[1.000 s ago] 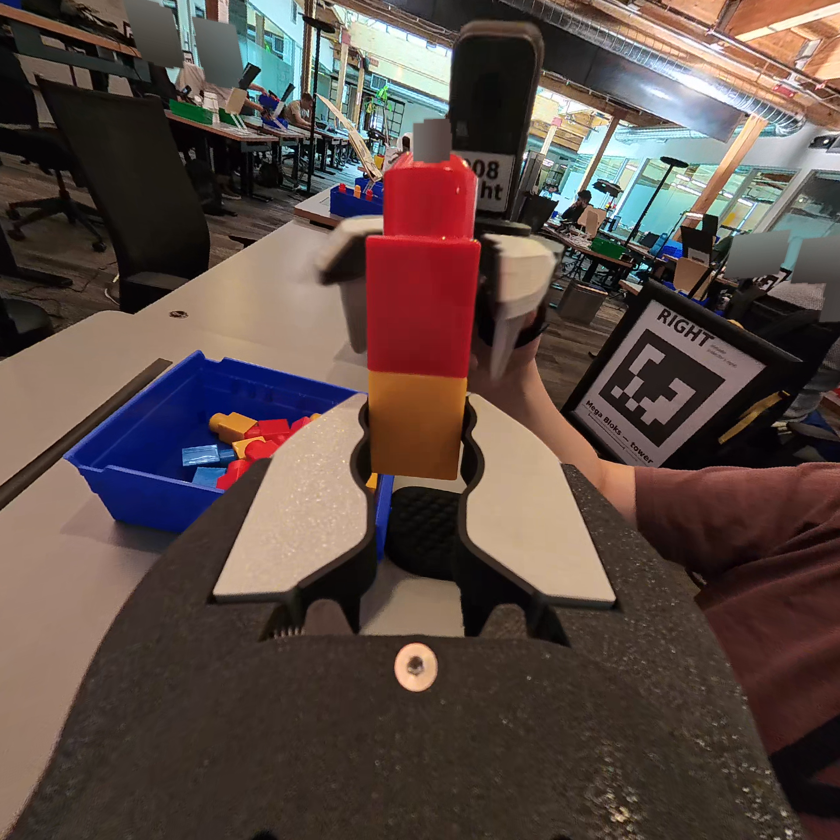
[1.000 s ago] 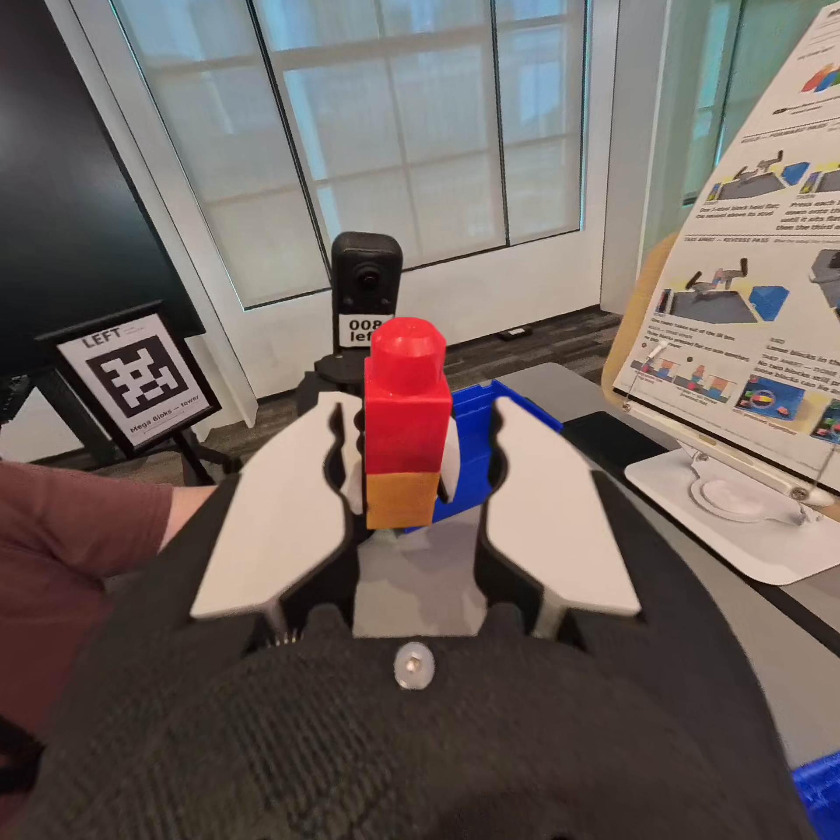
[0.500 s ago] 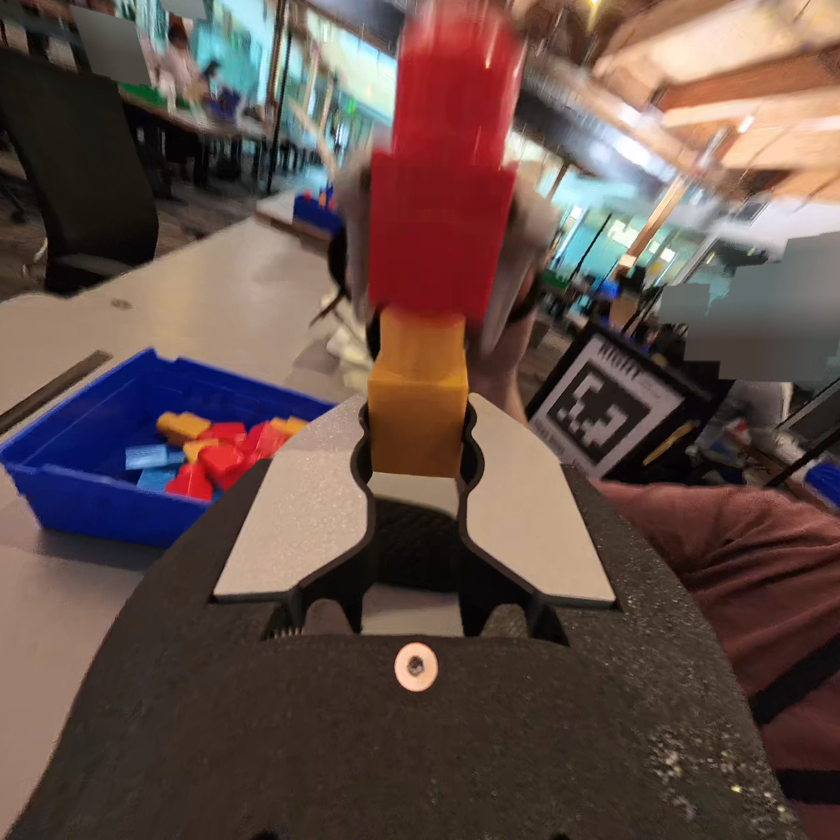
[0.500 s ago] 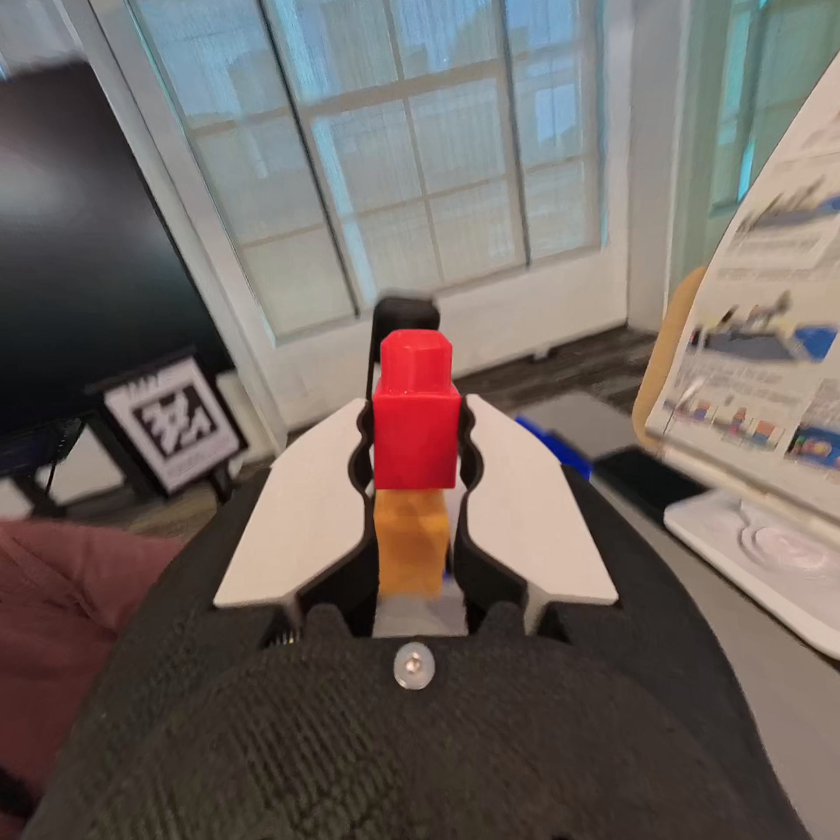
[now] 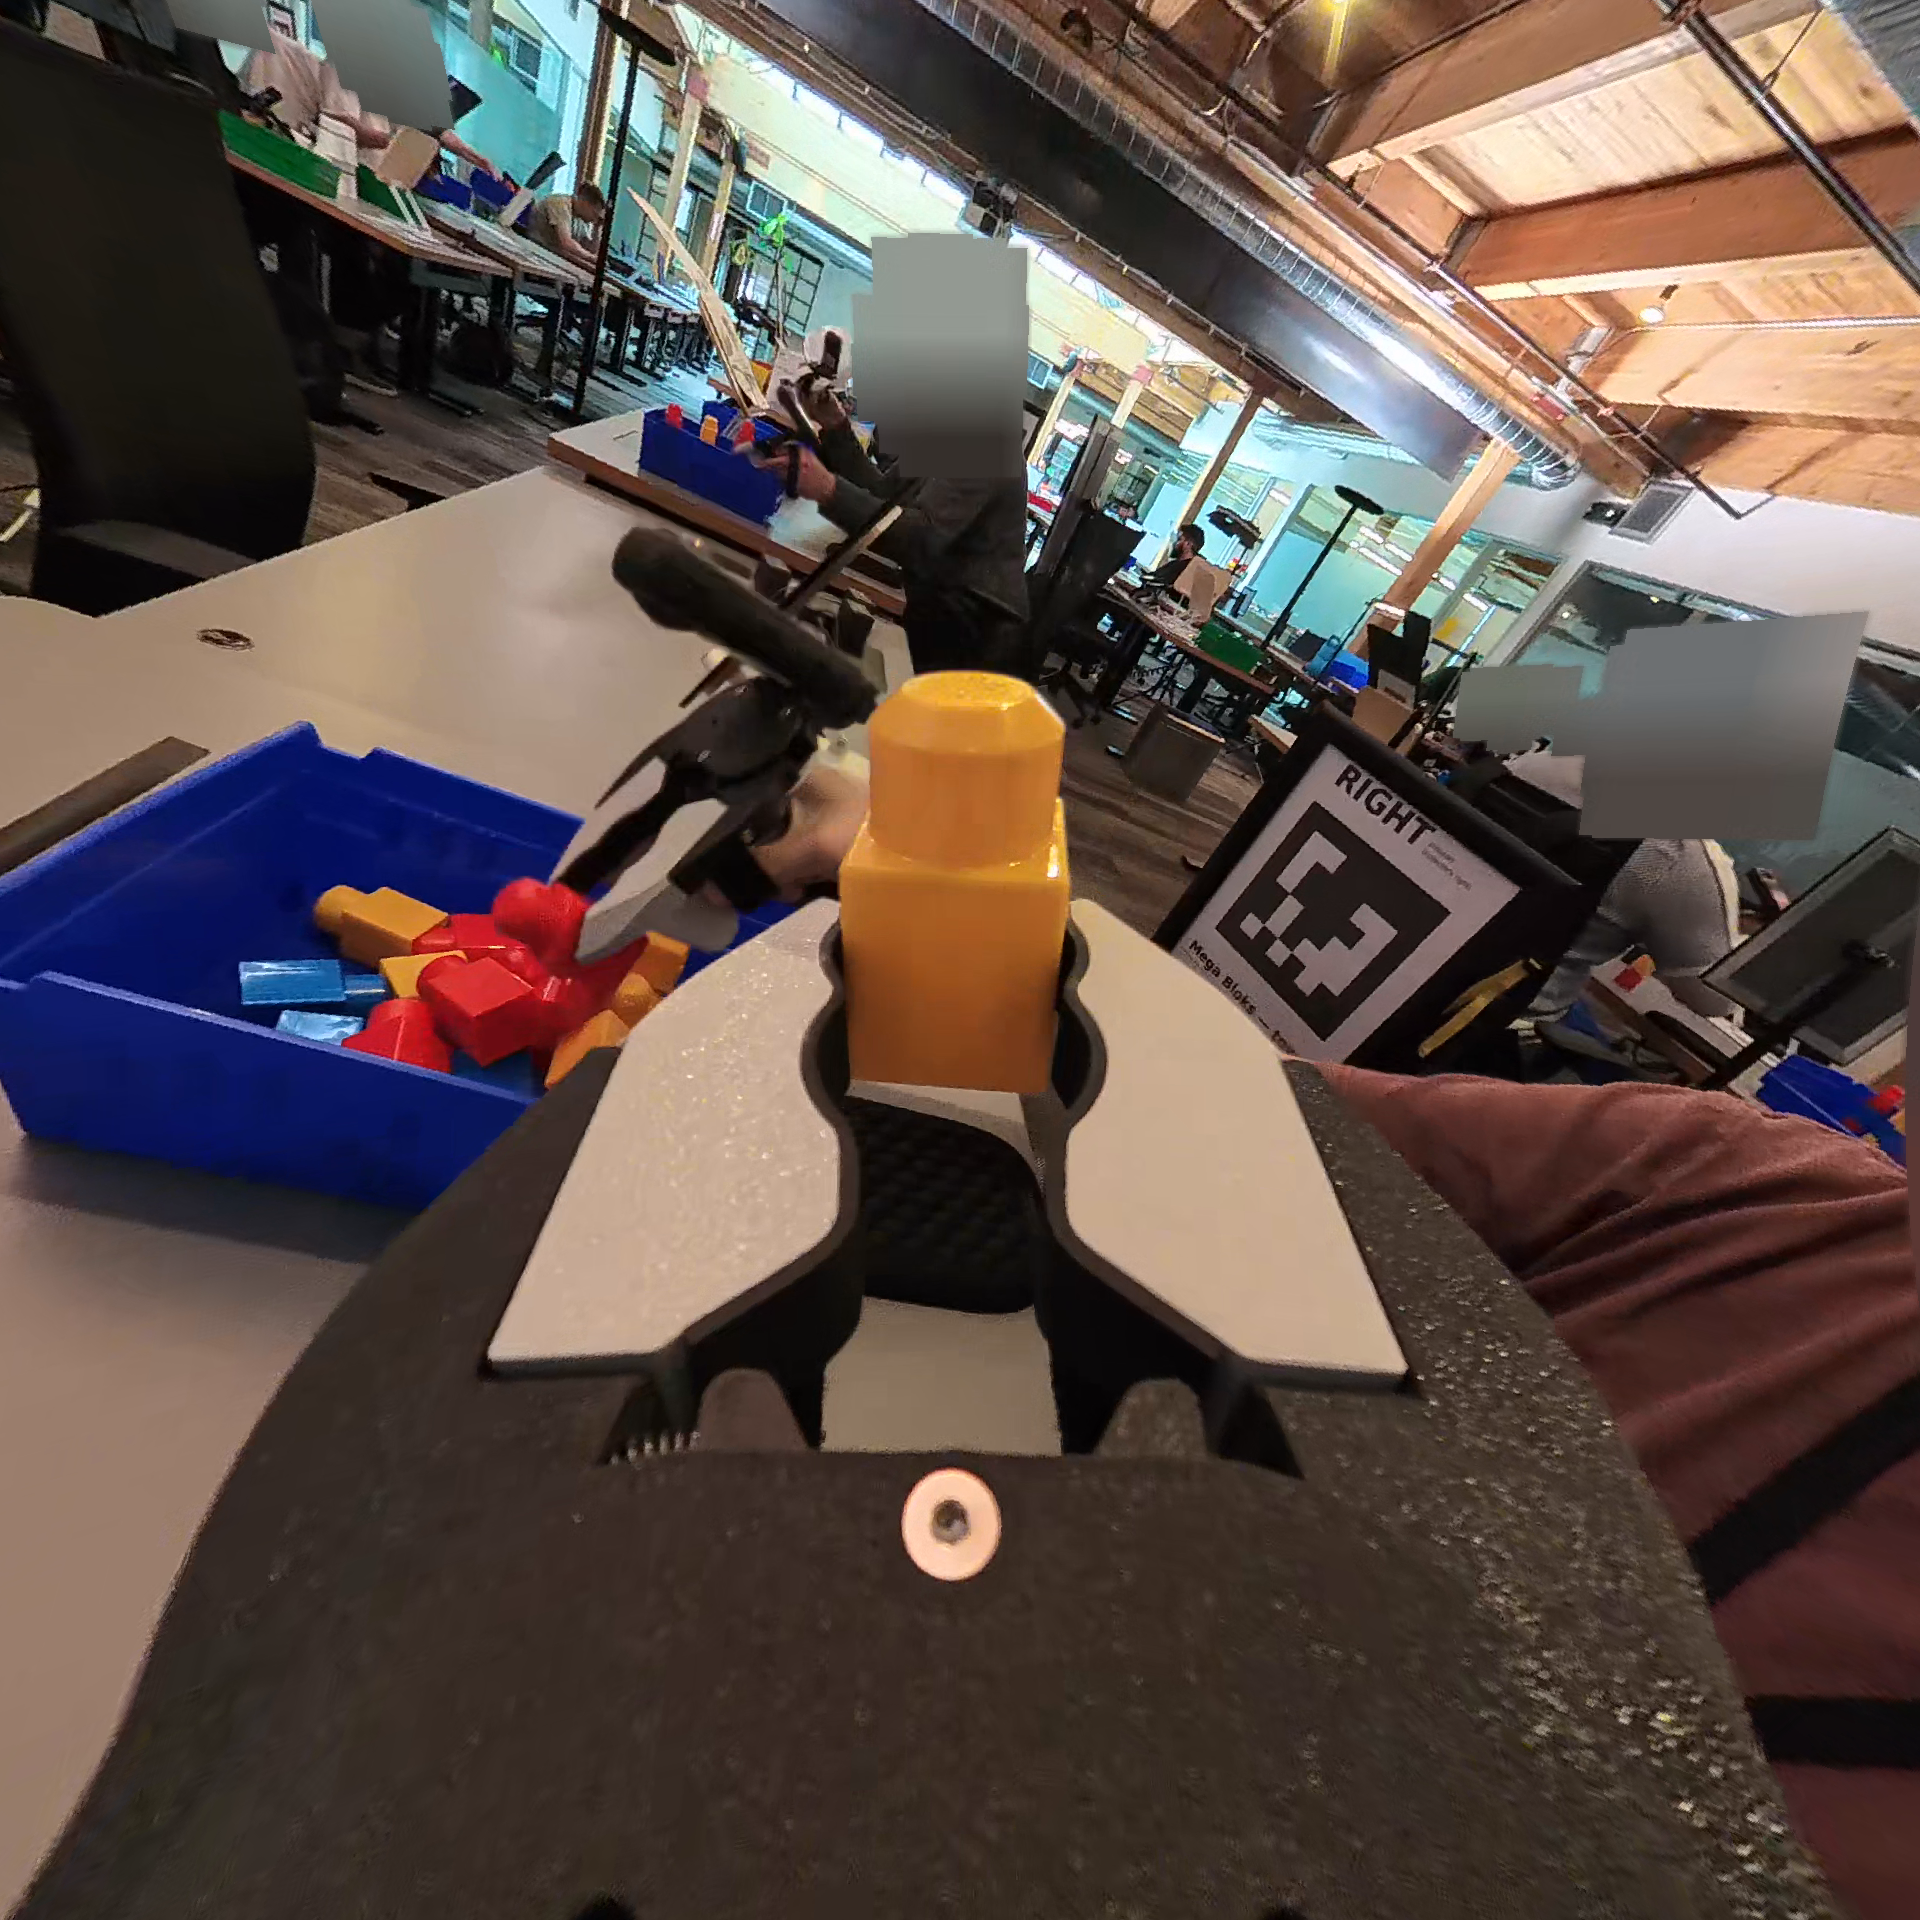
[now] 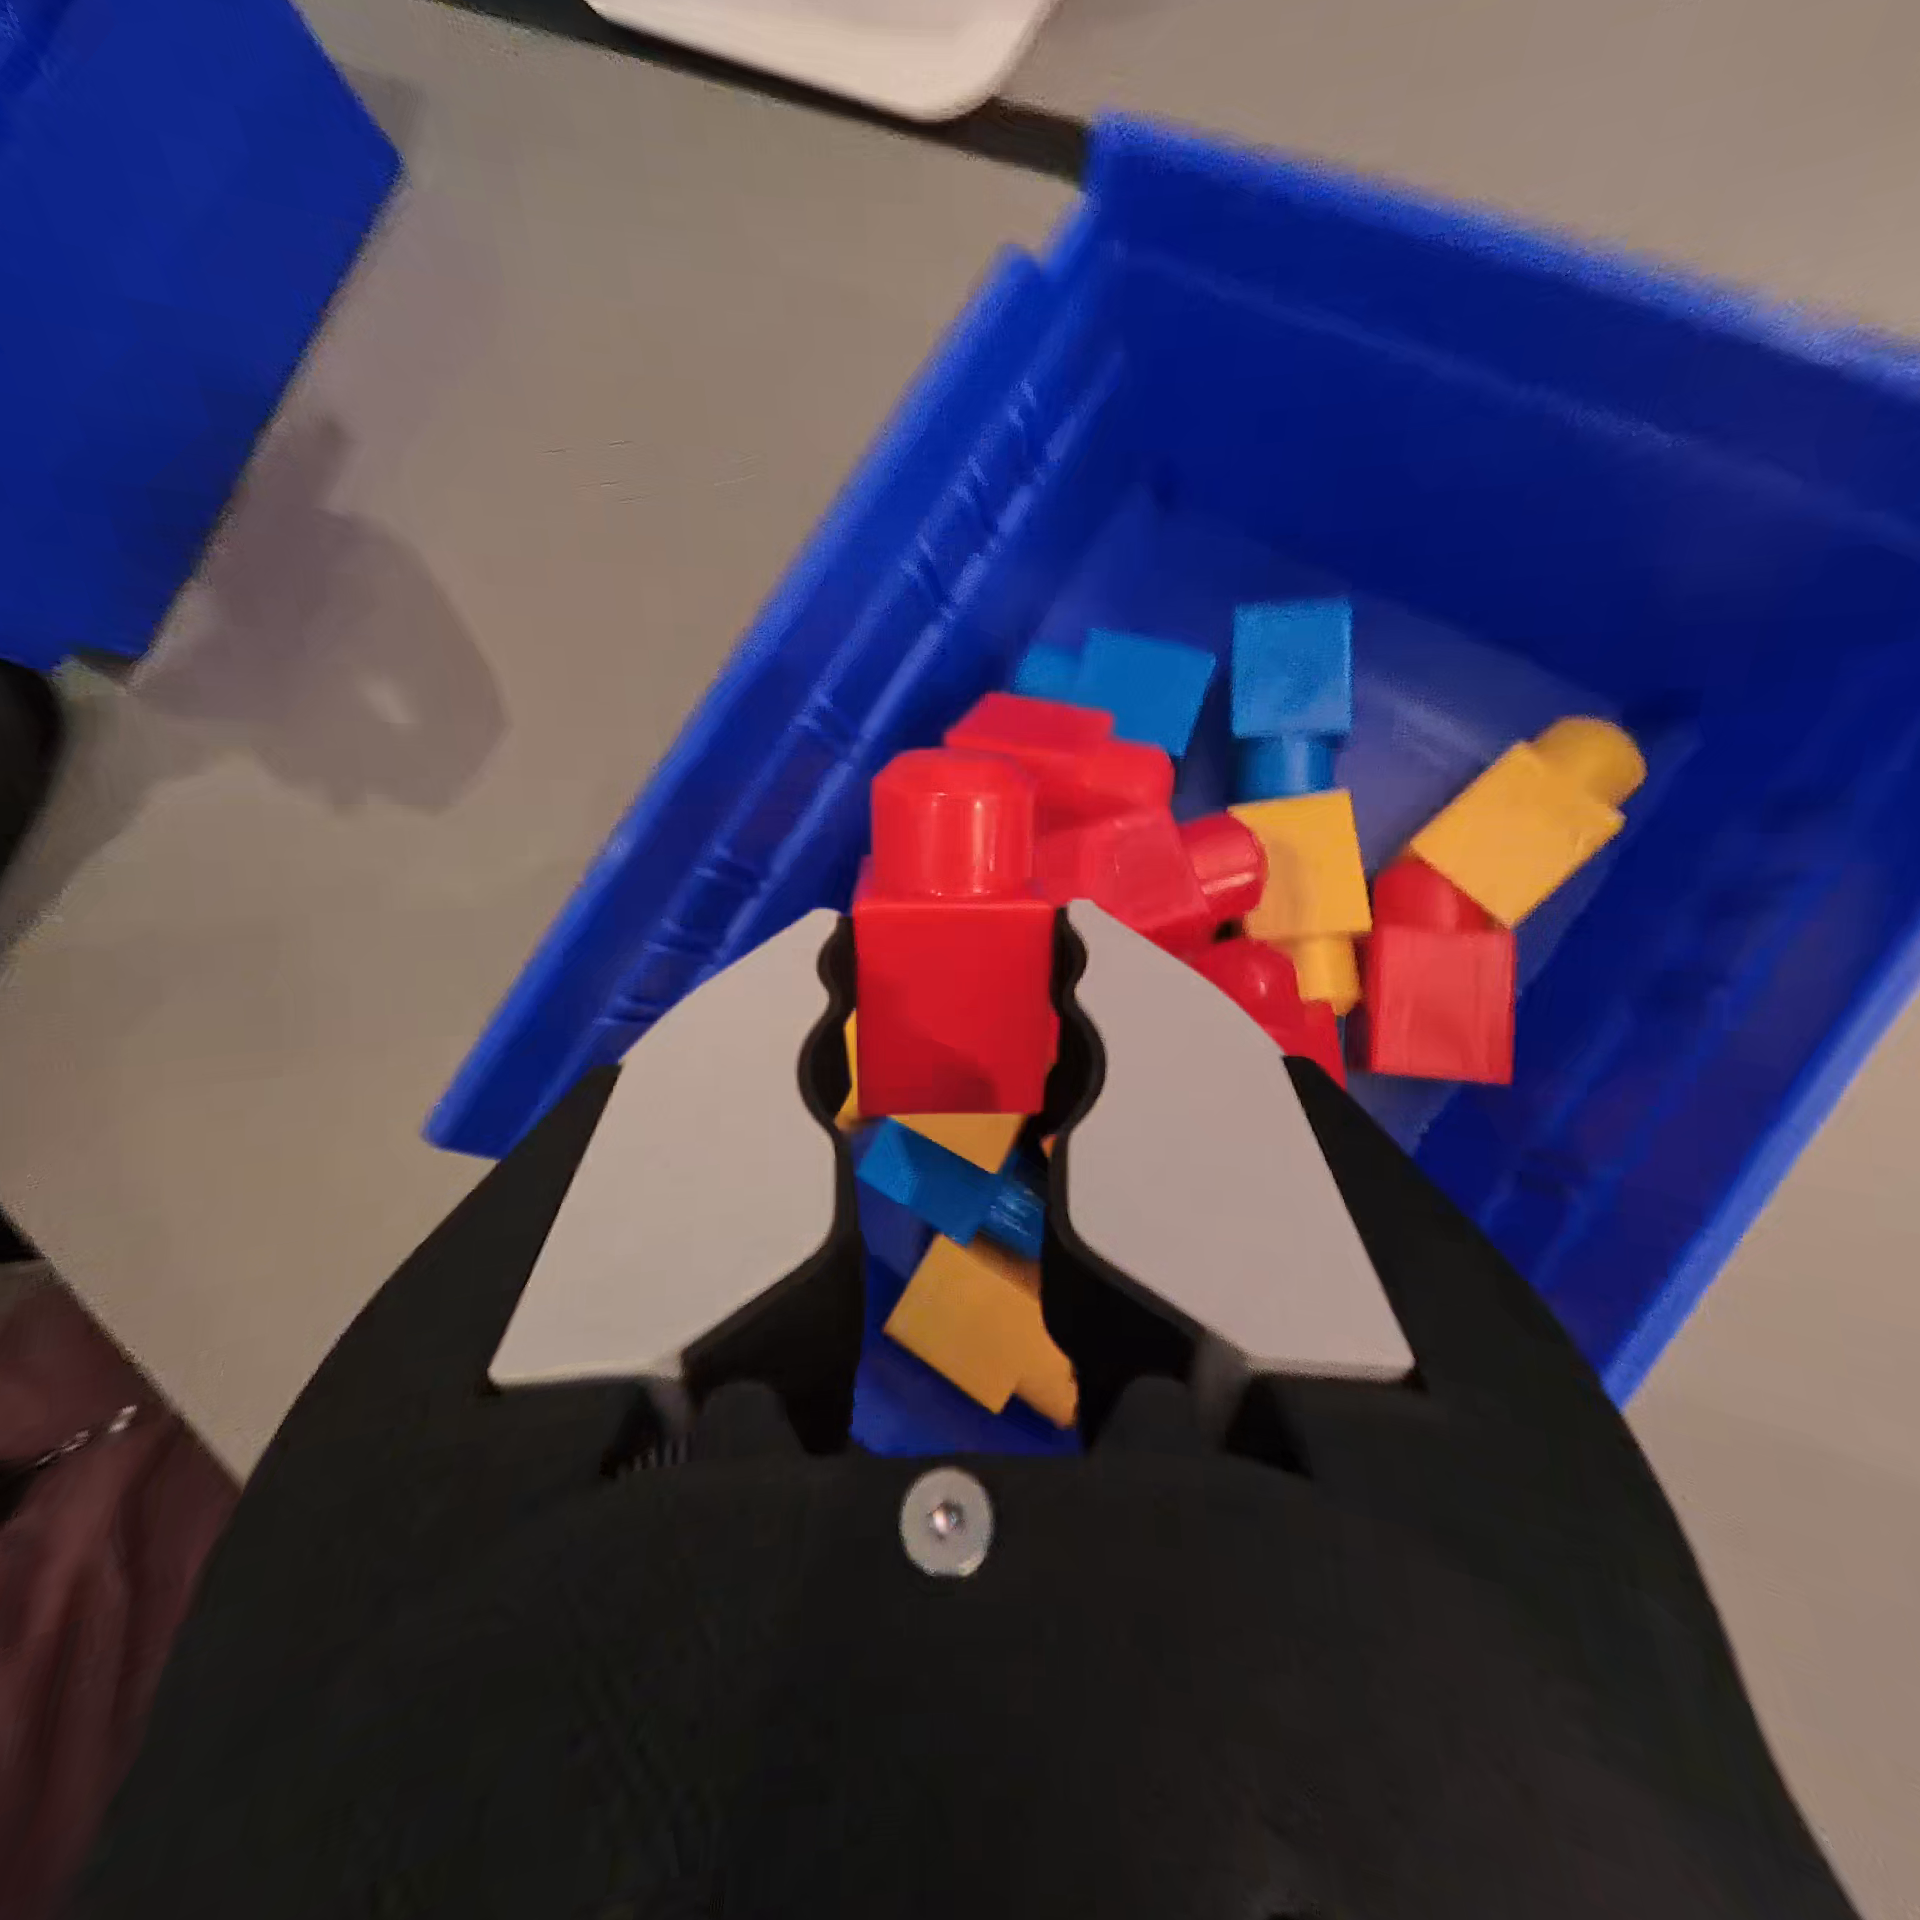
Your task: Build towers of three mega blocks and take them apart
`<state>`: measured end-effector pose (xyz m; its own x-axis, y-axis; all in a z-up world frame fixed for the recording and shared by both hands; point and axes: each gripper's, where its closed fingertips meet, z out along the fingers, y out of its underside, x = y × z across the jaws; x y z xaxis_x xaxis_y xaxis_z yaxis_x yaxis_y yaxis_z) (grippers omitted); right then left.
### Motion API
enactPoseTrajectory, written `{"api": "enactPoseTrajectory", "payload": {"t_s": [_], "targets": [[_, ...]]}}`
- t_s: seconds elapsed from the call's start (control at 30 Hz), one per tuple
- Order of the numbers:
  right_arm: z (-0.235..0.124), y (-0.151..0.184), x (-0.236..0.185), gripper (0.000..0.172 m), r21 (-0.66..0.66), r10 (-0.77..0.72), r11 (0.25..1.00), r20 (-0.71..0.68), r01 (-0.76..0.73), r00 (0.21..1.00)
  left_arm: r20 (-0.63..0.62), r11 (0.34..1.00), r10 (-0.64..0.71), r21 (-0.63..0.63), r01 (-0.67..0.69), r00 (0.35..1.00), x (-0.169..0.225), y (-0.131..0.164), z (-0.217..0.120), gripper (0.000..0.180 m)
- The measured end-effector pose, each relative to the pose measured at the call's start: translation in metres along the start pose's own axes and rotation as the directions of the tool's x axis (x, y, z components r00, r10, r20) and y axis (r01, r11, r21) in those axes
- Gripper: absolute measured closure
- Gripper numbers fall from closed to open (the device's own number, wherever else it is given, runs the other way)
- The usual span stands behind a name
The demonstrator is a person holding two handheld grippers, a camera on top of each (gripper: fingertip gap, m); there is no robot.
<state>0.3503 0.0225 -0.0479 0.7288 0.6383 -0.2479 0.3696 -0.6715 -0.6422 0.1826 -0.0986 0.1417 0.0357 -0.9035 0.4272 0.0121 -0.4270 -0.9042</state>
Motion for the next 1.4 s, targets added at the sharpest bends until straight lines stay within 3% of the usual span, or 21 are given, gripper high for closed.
{"api": "enactPoseTrajectory", "payload": {"t_s": [0.07, 0.13, 0.17, 0.27, 0.33, 0.4, 0.5, 0.57, 0.7, 0.77, 0.8, 0.93, 1.0, 1.1, 1.2, 1.3, 1.4], "targets": [[0.003, -0.003, 0.000, 0.134, 0.093, -0.034, 0.995, -0.009, 0.034, 0.999, -0.011, 1.000, -0.027, -0.009, 0.027, 1.000, 0.000, 0.004, 0.002, 0.145], [-0.015, -0.031, -0.030, 0.104, 0.278, -0.191, 0.942, -0.013, 0.187, 0.982, -0.011, 0.998, -0.056, -0.023, 0.056, 0.998, -0.001, 0.007, 0.002, 0.145], [-0.030, -0.047, -0.062, 0.096, 0.383, -0.328, 0.873, -0.001, 0.304, 0.945, -0.006, 0.997, -0.074, -0.037, 0.074, 0.997, -0.002, 0.009, 0.003, 0.145], [-0.079, -0.075, -0.173, 0.083, 0.586, -0.691, 0.546, -0.090, 0.599, 0.718, -0.015, 0.987, -0.132, -0.092, 0.130, 0.991, 0.002, 0.014, 0.006, 0.145], [-0.096, -0.085, -0.220, 0.084, 0.584, -0.795, 0.320, -0.263, 0.746, 0.547, -0.062, 0.979, -0.170, -0.123, 0.161, 0.984, 0.013, 0.014, 0.011, 0.145], [-0.102, -0.092, -0.249, 0.083, 0.542, -0.819, 0.156, -0.396, 0.826, 0.415, -0.089, 0.976, -0.182, -0.142, 0.168, 0.979, 0.021, 0.015, 0.015, 0.145], [-0.098, -0.097, -0.268, 0.087, 0.521, -0.834, 0.096, -0.424, 0.848, 0.354, -0.110, 0.977, -0.173, -0.148, 0.156, 0.979, 0.029, 0.016, 0.019, 0.144], [-0.095, -0.098, -0.271, 0.102, 0.528, -0.831, 0.083, -0.432, 0.845, 0.351, -0.116, 0.976, -0.162, -0.162, 0.142, 0.980, 0.033, 0.019, 0.020, 0.144], [-0.100, -0.097, -0.264, 0.104, 0.534, -0.812, 0.090, -0.449, 0.841, 0.372, -0.128, 0.978, -0.166, -0.148, 0.147, 0.978, 0.034, 0.019, 0.015, 0.141], [-0.102, -0.097, -0.241, 0.104, 0.518, -0.793, 0.153, -0.444, 0.841, 0.417, -0.071, 0.980, -0.154, -0.139, 0.143, 0.986, 0.026, 0.017, 0.005, 0.136], [-0.098, -0.096, -0.218, 0.104, 0.493, -0.786, 0.226, -0.417, 0.840, 0.456, -0.012, 0.982, -0.132, -0.139, 0.129, 0.991, 0.018, 0.017, -0.005, 0.134], [-0.040, -0.058, -0.068, 0.104, 0.176, -0.643, 0.698, -0.273, 0.694, 0.716, 0.200, 0.987, -0.042, -0.142, 0.071, 0.979, -0.002, 0.023, -0.060, 0.127], [-0.015, -0.030, -0.020, 0.104, 0.071, -0.540, 0.821, -0.224, 0.566, 0.811, 0.306, 0.985, -0.021, -0.157, 0.072, 0.952, -0.011, 0.029, -0.092, 0.126], [0.006, -0.009, 0.008, 0.104, 0.012, -0.443, 0.891, -0.204, 0.455, 0.873, 0.510, 0.968, -0.013, -0.209, 0.139, 0.860, -0.032, 0.048, -0.149, 0.126], [0.014, -0.002, 0.023, 0.101, -0.049, -0.434, 0.898, -0.253, 0.437, 0.865, 0.702, 0.931, -0.015, -0.251, 0.266, 0.712, -0.051, 0.077, -0.216, 0.126], [0.009, -0.012, 0.012, 0.091, 0.013, -0.439, 0.887, -0.277, 0.461, 0.854, 0.783, 0.906, -0.042, -0.232, 0.354, 0.620, -0.057, 0.106, -0.256, 0.131], [0.000, -0.022, -0.010, 0.092, 0.105, -0.429, 0.880, -0.240, 0.462, 0.871, 0.862, 0.808, -0.092, -0.229, 0.543, 0.499, -0.070, 0.153, -0.283, 0.125]]}}
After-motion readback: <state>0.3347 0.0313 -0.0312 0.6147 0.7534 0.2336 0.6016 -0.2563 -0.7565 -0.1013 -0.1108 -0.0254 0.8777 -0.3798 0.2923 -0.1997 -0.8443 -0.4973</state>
